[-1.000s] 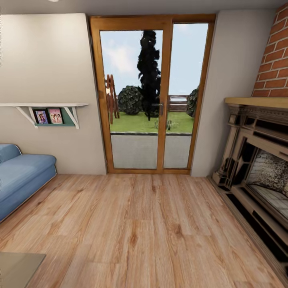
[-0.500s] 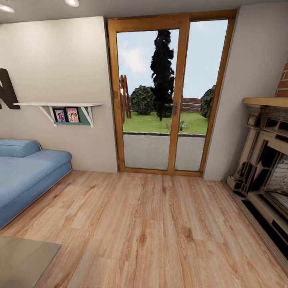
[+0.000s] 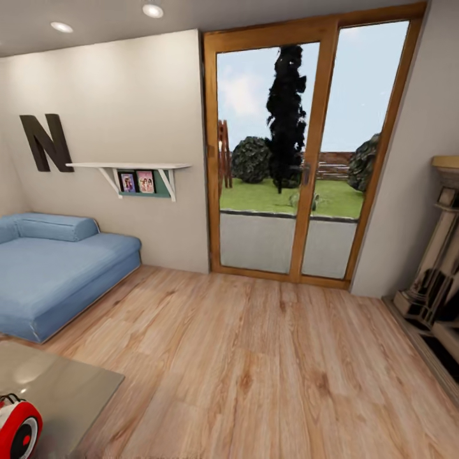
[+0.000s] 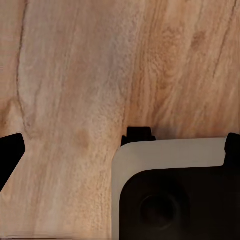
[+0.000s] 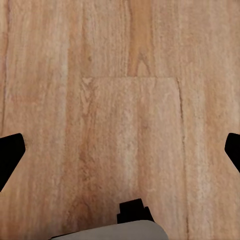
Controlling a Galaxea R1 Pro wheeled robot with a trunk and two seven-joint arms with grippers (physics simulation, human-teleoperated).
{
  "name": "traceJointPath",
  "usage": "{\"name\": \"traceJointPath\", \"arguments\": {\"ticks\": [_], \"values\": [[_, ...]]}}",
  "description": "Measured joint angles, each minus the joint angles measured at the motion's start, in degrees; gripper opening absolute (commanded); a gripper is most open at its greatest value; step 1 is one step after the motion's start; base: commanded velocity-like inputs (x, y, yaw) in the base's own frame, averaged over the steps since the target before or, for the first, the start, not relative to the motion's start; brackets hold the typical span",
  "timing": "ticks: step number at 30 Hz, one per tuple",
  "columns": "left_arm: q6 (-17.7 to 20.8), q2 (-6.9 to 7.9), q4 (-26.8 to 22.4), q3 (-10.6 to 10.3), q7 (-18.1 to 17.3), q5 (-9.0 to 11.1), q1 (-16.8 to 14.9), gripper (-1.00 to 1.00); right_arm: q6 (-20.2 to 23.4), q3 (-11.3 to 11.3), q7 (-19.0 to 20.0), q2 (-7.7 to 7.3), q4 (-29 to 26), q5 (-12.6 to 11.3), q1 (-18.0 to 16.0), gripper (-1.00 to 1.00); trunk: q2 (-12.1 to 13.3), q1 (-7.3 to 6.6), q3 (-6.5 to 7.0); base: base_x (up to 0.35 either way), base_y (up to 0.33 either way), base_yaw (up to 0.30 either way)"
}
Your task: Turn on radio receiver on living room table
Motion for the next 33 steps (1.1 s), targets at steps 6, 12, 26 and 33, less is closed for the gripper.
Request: {"name": "traceJointPath", "arguments": {"ticks": [6,12,26,33], "values": [[0.00,0.01,0.00,0.00,0.00,0.00,0.00,1.00,0.00,0.00,-0.01,-0.03,0.00,0.00,0.01,1.00,0.00,0.00,0.00,0.000,0.000,0.252],[0.00,0.00,0.00,0.00,0.00,0.00,0.00,1.00,0.00,0.00,-0.02,-0.02,0.00,0.00,0.02,1.00,0.00,0.00,0.00,0.000,0.000,0.253],[0.00,0.00,0.08,0.00,0.00,-0.05,0.00,1.00,0.00,0.00,-0.03,-0.01,0.00,0.00,0.00,1.00,0.00,0.00,0.00,0.000,0.000,0.253],[0.00,0.00,0.07,0.00,0.00,-0.01,0.00,1.00,-0.01,0.00,0.02,0.00,0.00,0.00,0.02,1.00,0.00,0.00,0.00,0.000,0.000,0.253]]}}
